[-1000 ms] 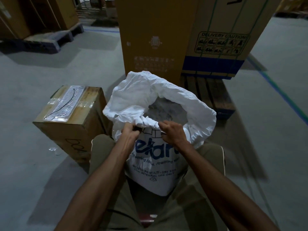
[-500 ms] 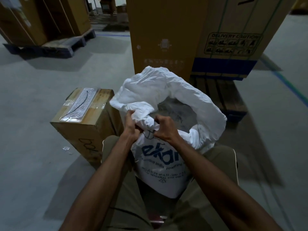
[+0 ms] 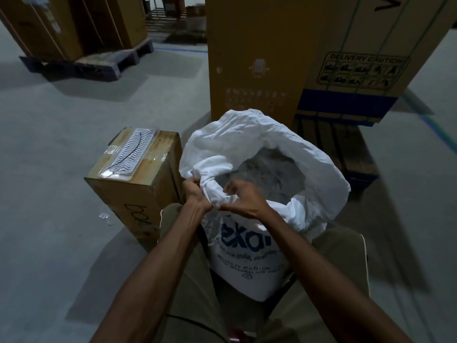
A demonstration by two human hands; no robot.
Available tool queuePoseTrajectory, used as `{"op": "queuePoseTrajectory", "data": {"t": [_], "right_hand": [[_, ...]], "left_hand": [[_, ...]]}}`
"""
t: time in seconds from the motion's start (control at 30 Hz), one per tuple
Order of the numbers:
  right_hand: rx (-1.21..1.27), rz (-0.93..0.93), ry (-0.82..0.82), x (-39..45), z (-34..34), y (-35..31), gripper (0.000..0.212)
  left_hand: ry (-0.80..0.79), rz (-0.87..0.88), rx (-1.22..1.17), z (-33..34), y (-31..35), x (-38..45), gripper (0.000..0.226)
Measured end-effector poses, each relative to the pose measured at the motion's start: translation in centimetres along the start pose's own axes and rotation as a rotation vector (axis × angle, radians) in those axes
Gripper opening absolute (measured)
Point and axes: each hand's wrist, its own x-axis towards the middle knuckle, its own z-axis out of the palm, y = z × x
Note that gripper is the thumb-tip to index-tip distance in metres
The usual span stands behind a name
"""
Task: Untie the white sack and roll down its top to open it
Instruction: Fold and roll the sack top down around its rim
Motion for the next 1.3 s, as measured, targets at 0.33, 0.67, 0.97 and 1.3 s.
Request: {"op": "queuePoseTrajectory", "data": {"t": [0.33,0.67,0.97,1.3], "right_hand": [[-0.087,-0.146,0.242,1.0,4.2,-0.9,0.022],[0.007,-0.193,0.051,0.5,3.7,-0.6,0.03],[-0.764,-0.465,0.077,6.0,2.0,-1.1,0.08],[-1.303,-0.343,-0.33,15.8,1.3,-3.7,0.102]], "left_hand": [[-0.01,0.287,0.762,0.6,3.4,-2.3,0.068],[0.057,-0.092,0.479,1.7,4.0,-1.0,0.025],[-0.195,-0.046,0.422,-0.7,4.0,0.5,0.061],[-0.092,0.346,1.095,-3.8,4.3,4.8,0.053]]}}
